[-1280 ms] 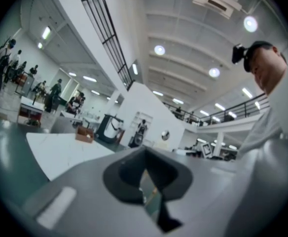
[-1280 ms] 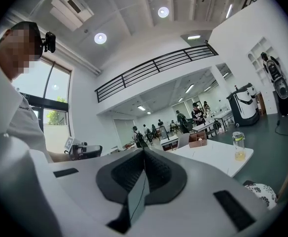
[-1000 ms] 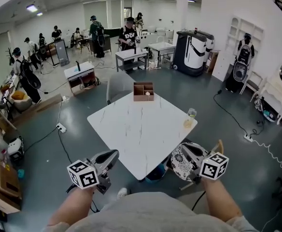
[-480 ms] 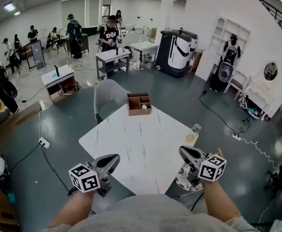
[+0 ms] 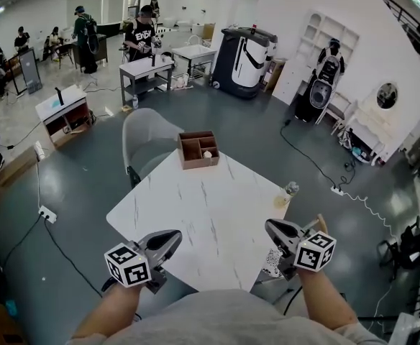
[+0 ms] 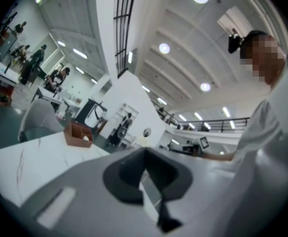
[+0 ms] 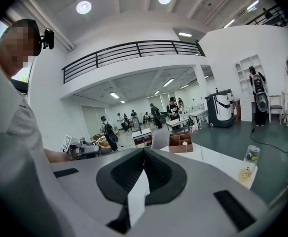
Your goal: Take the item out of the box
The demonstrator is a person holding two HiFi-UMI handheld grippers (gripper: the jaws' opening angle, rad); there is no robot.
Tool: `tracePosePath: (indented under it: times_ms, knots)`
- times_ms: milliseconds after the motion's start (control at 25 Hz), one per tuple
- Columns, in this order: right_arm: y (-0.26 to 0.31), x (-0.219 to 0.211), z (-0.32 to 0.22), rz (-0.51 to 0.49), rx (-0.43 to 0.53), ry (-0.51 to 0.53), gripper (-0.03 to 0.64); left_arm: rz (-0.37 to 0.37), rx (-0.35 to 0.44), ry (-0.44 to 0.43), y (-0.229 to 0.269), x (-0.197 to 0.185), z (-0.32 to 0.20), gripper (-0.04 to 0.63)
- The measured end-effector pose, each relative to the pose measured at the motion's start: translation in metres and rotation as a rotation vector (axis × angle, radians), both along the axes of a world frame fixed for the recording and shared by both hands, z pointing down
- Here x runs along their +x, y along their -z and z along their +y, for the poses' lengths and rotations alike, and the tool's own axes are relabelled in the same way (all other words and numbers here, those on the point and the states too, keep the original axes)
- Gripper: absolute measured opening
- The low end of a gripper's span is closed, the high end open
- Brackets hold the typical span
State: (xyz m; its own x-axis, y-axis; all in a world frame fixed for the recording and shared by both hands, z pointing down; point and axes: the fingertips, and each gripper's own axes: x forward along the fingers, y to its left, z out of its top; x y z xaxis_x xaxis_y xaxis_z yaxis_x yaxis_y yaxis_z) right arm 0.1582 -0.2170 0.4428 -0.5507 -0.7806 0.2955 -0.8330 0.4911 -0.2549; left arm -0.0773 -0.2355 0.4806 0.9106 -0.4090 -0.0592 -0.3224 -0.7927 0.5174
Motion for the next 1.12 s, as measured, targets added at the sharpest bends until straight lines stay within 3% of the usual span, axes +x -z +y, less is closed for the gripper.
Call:
tracePosePath:
  times_ms: [360, 600, 720, 880, 1000, 1120]
  knots:
    - [-0.025, 0.019, -0.015, -0.025, -0.055, -0.002, 0.008, -0.011, -0.039, 0.001, -0.021, 0.016, -0.017, -0.003]
    - [-0.038, 0.041, -0.039, -0.076, -0.042, 0.098, 0.008, -0.056, -0.028, 0.050, -0.026, 0.060, -0.029, -0.003]
    - [-0.055, 0.057, -0.053, -0.092, -0.032, 0.189, 0.008, -0.088, -0.021, 0.128, -0.027, 0.079, -0.036, -0.003]
    - [-0.068, 0.088, -0.062, -0.094, -0.050, 0.278, 0.008, -0.085, -0.079, 0.271, -0.013, 0.097, -0.021, -0.002]
    - [-0.069, 0.103, -0.080, -0.101, -0.069, 0.316, 0.008, -0.162, -0.118, 0.362, -0.010, 0.098, -0.004, -0.003]
    - [-0.084, 0.094, -0.108, -0.101, -0.090, 0.334, 0.008, -0.228, -0.130, 0.436, -0.020, 0.073, -0.003, -0.002]
